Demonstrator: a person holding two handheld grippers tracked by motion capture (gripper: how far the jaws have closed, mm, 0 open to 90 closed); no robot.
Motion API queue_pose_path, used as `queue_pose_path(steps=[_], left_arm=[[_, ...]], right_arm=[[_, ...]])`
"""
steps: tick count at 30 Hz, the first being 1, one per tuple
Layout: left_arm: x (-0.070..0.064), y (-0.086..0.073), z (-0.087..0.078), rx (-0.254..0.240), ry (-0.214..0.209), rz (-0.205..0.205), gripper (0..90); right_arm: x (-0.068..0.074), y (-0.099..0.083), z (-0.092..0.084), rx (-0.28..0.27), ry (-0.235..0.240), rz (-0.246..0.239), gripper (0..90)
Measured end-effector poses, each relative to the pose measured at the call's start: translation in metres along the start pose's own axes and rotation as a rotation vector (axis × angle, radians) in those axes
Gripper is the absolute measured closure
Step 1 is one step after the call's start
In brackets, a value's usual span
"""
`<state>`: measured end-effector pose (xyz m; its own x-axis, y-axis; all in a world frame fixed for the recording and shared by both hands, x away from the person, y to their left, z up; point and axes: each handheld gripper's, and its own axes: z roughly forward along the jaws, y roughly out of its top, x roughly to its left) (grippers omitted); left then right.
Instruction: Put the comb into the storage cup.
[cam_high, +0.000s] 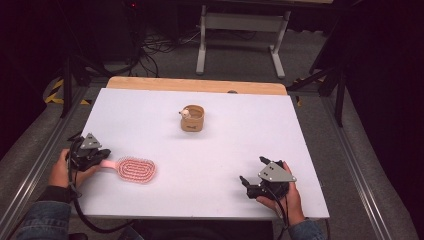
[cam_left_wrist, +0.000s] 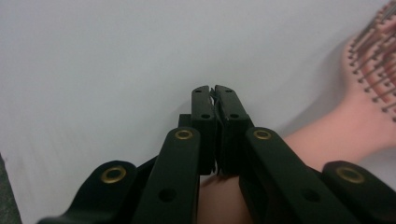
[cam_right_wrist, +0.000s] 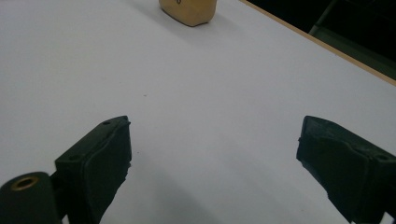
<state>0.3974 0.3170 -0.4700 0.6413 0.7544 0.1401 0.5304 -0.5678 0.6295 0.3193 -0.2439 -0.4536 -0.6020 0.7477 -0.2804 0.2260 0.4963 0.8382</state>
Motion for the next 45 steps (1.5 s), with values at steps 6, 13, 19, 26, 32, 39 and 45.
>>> queue_pose_path(steps=[6, 13, 19, 26, 32, 39, 45], left_arm=[[-0.01, -0.016, -0.015, -0.003, -0.019, 0.003, 88.0], [-0.026, -0.025, -0.025, 0.002, -0.062, 0.037, 87.9], [-0.03, -0.032, -0.033, 0.005, -0.082, 0.057, 88.2], [-0.03, -0.038, -0.04, 0.014, -0.095, 0.063, 83.5], [-0.03, -0.035, -0.051, -0.004, -0.078, 0.081, 79.0], [-0.035, -0.026, -0.062, -0.009, -0.085, 0.118, 52.3], [-0.041, -0.015, -0.059, 0.073, -0.095, 0.144, 23.5]], right_arm=[[0.001, 0.001, 0.001, 0.0, 0.003, -0.008, 10.8], [0.001, 0.001, 0.002, 0.005, 0.011, -0.008, 10.7], [0.001, 0.002, 0.002, 0.005, 0.016, -0.008, 10.6], [0.0, 0.002, 0.002, 0.006, 0.017, -0.011, 10.6], [0.001, 0.002, 0.003, 0.01, 0.02, -0.016, 10.5], [0.001, 0.002, 0.003, 0.016, 0.029, -0.021, 10.5], [0.003, 0.003, 0.004, 0.027, 0.042, -0.032, 10.4]])
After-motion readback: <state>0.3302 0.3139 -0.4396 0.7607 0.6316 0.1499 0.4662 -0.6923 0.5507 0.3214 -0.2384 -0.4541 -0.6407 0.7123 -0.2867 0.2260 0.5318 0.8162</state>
